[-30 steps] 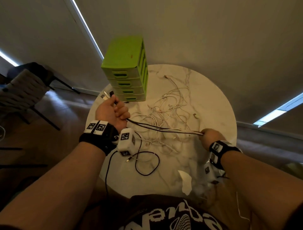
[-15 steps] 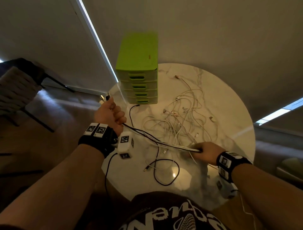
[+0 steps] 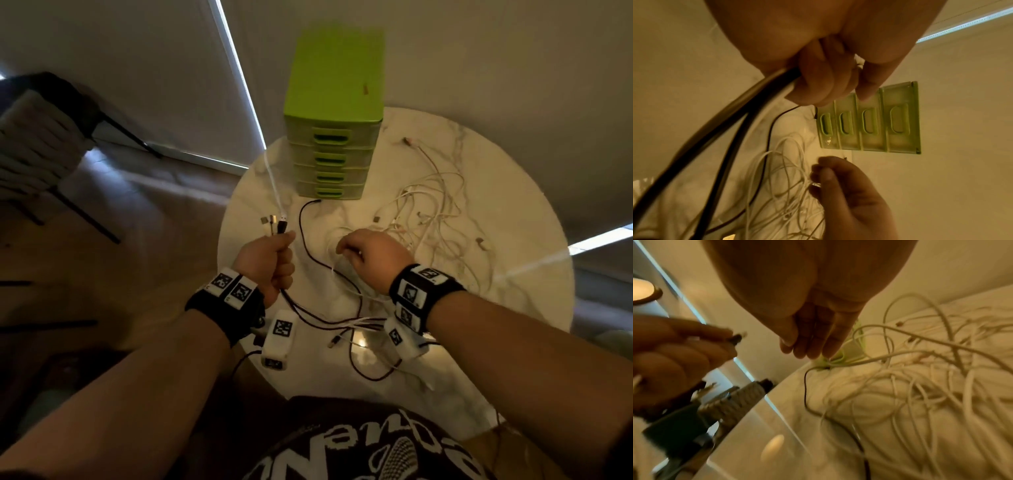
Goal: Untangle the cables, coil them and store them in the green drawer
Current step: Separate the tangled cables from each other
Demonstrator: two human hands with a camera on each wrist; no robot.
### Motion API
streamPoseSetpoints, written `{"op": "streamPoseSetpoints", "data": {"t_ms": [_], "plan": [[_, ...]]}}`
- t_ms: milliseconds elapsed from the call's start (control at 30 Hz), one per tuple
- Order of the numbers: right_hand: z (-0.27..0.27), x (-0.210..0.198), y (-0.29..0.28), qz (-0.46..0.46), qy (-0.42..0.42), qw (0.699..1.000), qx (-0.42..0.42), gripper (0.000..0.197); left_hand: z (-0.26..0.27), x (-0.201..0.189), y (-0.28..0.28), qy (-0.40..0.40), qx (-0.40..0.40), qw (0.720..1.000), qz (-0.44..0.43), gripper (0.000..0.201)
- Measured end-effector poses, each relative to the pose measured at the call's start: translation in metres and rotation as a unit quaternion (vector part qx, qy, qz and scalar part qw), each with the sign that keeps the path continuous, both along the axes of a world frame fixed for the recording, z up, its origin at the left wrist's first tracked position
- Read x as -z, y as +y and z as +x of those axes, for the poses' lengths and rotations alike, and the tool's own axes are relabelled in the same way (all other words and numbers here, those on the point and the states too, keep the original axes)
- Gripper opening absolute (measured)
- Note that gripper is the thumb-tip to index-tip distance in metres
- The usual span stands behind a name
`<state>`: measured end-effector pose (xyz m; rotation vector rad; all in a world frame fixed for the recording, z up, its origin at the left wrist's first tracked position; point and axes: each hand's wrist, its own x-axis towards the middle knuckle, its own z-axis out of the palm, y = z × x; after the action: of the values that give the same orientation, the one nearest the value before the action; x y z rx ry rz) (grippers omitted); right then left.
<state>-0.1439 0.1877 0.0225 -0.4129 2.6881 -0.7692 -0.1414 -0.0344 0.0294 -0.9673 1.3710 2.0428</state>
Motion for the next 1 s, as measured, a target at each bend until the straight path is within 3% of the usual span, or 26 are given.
{"op": "streamPoseSetpoints", "data": {"t_ms": [67,200,333,567,667,767,867,1000], "plan": [[0.01,0.018,-0.017,0.056,-0.066,0.993,-0.084,0.026,0.007,0.003,-0.006,-0.009,0.023,1.0,-0.01,0.036],[0.046,0.046,-0.035,0.121,-0.174,0.949,-0.234,0.028,0.017,0.009,-0.018,-0.026,0.021,0.999,-0.015,0.032],[0.066,0.066,-0.026,0.169,-0.151,0.922,-0.315,0.041,0.024,0.014,-0.021,-0.034,0.013,0.999,-0.016,0.031],[0.08,0.078,-0.024,0.279,-0.106,0.888,-0.351,0.026,0.024,0.017,-0.01,-0.045,0.051,0.998,-0.01,0.031],[0.074,0.077,-0.018,0.238,-0.093,0.927,-0.275,0.024,0.026,0.016,-0.006,-0.039,0.058,0.998,0.001,0.034],[0.054,0.054,-0.006,0.152,-0.105,0.978,-0.097,0.022,0.027,0.013,-0.004,-0.031,0.051,0.998,0.013,0.035],[0.024,0.022,0.013,0.098,-0.081,0.991,0.043,0.02,0.025,0.011,-0.001,-0.016,0.03,0.999,0.033,0.04],[-0.001,-0.021,0.037,-0.073,-0.066,0.98,0.175,0.016,0.021,0.006,0.011,0.014,-0.004,1.0,0.018,0.039]]}}
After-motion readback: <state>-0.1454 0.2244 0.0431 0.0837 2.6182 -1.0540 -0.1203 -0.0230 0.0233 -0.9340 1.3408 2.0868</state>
